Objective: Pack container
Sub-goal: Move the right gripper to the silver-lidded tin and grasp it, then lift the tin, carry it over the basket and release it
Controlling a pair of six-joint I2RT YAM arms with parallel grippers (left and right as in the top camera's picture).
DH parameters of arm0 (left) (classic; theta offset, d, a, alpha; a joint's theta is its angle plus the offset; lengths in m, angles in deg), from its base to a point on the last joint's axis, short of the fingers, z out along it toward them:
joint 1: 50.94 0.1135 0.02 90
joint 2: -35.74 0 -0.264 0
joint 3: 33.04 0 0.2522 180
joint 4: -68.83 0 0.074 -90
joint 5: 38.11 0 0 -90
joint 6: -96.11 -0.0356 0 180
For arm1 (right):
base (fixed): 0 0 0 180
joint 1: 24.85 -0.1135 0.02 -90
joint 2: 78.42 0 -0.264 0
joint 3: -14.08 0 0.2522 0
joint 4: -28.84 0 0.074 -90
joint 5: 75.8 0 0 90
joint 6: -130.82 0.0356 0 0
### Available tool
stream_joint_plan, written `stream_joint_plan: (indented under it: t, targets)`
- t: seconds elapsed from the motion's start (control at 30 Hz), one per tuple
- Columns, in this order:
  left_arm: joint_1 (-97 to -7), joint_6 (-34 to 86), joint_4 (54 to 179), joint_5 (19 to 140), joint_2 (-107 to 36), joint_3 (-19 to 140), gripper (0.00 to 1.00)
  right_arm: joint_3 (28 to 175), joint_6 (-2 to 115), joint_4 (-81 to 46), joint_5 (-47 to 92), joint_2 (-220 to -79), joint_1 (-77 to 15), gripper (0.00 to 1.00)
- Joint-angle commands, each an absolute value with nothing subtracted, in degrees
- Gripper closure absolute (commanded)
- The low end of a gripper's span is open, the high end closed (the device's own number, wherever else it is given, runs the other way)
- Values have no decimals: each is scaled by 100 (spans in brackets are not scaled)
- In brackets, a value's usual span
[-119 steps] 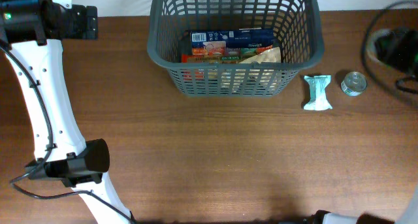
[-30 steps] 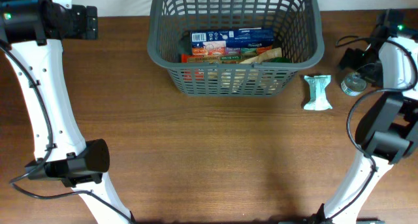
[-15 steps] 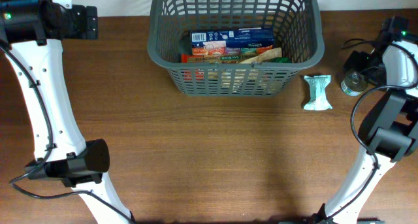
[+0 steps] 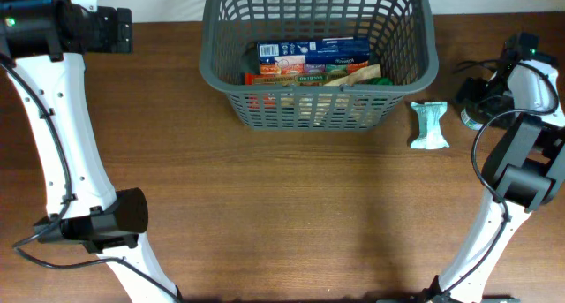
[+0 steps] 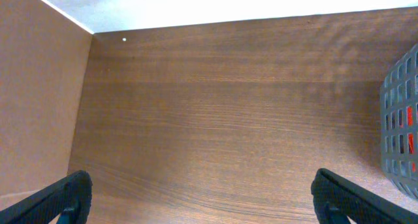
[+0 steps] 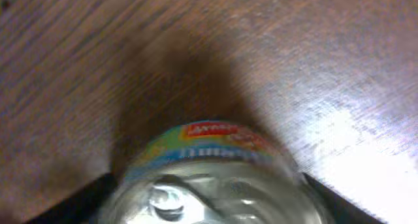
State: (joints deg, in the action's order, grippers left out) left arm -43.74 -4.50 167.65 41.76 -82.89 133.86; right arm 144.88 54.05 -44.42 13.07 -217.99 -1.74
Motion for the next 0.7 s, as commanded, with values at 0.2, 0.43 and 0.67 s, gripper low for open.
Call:
stream_joint_plan:
  t: [0.2, 0.43, 0.67]
  targets:
    - [-4365, -362, 16773, 4156, -8226, 13364, 1, 14538, 5484, -4886, 1469, -21806, -158, 57]
    - [-4365, -362, 16775, 4156, -8226, 13364, 1, 15185, 5486, -5741, 1532, -21130, -161, 65]
    - [-4365, -362, 16775, 4156, -8226, 13364, 1, 16752, 5488, -6779, 1758, -19808, -357, 67]
